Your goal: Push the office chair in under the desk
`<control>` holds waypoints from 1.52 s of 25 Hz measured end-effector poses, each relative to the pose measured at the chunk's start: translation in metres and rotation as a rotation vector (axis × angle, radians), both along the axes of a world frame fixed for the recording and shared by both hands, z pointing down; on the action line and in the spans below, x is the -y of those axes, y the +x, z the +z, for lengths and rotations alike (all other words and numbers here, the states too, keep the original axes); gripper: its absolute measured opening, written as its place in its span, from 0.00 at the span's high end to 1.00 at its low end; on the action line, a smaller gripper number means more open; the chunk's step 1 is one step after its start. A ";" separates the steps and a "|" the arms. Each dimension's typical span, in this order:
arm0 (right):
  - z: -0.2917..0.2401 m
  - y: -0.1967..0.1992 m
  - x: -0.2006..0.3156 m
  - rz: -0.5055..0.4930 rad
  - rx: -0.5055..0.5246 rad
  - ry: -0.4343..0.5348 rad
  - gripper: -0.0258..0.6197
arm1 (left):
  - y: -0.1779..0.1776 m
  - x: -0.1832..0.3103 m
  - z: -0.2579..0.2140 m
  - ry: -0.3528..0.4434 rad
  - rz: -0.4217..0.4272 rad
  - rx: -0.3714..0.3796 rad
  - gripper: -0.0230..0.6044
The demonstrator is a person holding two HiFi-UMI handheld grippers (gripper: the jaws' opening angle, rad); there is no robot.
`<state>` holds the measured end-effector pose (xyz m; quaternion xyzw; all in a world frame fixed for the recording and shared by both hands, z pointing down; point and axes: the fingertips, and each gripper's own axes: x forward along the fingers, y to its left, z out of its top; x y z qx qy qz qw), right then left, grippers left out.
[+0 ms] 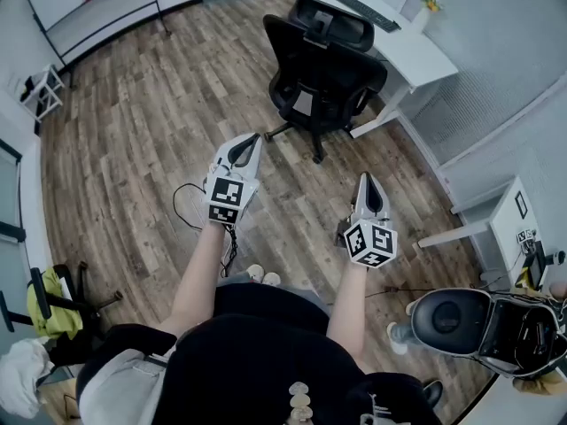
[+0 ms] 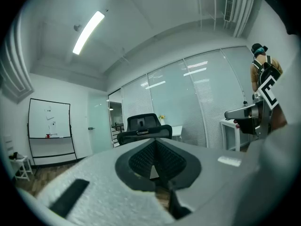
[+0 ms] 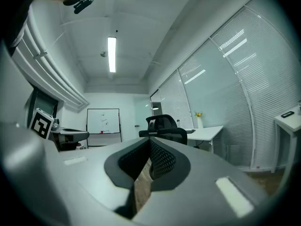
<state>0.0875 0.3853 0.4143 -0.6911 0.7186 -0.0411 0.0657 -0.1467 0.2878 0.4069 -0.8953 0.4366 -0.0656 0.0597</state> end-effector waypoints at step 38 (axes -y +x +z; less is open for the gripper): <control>0.013 -0.003 -0.004 -0.118 0.070 0.017 0.70 | 0.011 -0.023 0.022 -0.048 -0.005 -0.044 0.67</control>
